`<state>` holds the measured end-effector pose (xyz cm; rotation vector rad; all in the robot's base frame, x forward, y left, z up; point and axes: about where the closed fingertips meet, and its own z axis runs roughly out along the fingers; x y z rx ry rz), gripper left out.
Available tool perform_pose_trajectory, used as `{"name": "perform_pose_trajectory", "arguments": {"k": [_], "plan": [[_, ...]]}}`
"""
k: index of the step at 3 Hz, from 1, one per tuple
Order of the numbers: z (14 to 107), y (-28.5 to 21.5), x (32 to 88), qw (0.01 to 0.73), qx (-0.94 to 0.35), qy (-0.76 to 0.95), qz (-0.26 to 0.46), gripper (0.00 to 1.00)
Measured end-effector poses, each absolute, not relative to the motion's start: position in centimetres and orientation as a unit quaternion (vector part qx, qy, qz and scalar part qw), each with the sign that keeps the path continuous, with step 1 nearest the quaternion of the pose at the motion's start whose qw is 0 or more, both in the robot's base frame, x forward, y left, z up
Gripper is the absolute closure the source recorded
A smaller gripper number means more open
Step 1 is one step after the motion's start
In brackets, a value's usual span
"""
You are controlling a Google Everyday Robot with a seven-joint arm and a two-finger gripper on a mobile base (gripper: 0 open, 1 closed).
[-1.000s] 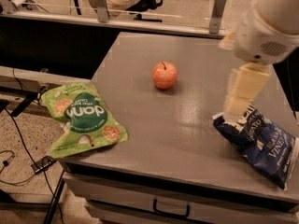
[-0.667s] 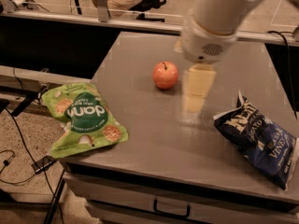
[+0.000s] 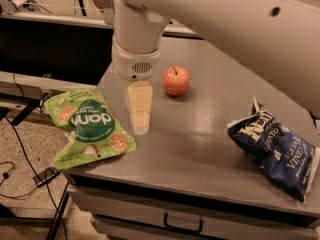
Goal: Pick green rice chip bag
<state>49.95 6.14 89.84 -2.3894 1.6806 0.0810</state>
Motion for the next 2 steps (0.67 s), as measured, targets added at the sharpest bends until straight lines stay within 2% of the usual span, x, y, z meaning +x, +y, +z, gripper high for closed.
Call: {"name": "perform_pose_trajectory", "arguments": {"k": [2], "plan": [[87.5, 12.3, 48.6, 0.107, -0.844, 0.523, 0.055, 0.0]]}}
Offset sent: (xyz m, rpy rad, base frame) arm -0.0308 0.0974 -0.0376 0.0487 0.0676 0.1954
